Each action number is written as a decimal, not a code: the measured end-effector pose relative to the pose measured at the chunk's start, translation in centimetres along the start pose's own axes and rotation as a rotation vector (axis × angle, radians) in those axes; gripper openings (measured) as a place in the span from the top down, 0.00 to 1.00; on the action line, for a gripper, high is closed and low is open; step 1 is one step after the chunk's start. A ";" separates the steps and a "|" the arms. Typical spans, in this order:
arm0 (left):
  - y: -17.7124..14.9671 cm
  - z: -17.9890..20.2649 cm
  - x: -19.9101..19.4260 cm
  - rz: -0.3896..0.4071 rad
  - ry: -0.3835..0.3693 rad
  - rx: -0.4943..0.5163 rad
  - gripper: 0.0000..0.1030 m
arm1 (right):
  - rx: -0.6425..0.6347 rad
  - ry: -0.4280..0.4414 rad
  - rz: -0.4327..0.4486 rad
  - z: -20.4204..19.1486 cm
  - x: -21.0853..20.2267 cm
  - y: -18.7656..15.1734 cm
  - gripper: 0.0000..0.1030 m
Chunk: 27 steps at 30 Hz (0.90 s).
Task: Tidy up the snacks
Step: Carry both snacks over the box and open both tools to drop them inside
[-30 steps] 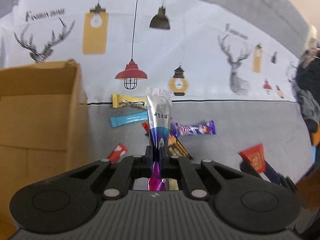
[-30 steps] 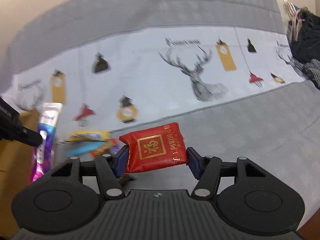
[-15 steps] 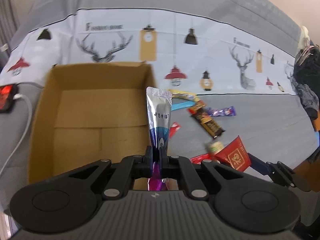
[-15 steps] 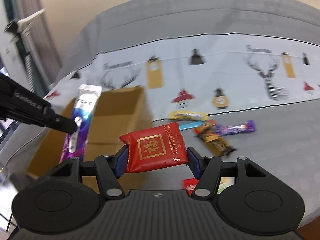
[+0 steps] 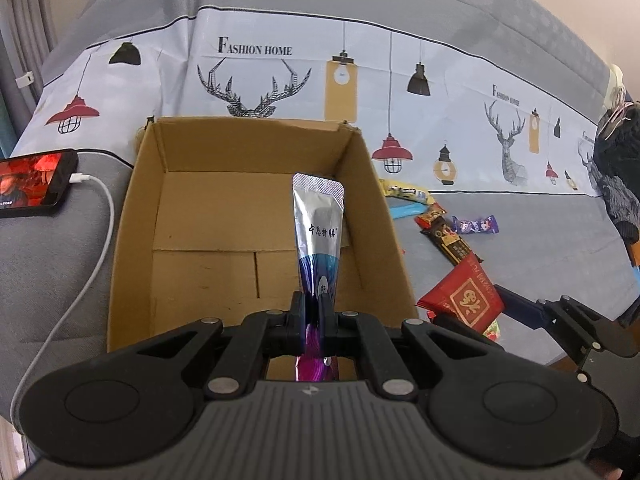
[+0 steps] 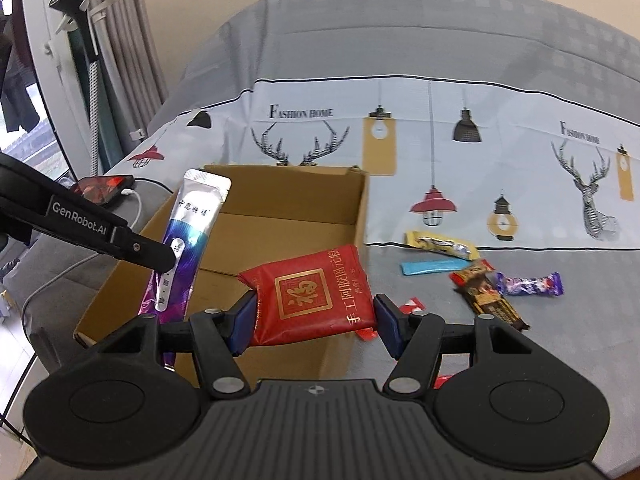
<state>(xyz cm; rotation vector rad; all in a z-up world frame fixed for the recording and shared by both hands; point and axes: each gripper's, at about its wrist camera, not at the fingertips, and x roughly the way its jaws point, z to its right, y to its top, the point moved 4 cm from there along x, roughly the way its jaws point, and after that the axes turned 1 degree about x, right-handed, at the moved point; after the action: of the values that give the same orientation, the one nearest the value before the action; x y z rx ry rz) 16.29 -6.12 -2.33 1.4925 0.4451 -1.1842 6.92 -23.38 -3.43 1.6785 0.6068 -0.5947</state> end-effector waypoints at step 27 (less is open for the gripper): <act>1.3 -2.3 4.7 -0.074 0.043 0.010 0.94 | -0.012 0.034 -0.053 -1.2 5.4 0.7 0.38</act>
<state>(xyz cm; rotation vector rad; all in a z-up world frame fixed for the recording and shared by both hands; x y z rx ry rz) 20.30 -5.98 -5.96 1.5243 0.5279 -1.2149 11.44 -21.88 -6.39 1.6684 0.6798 -0.6001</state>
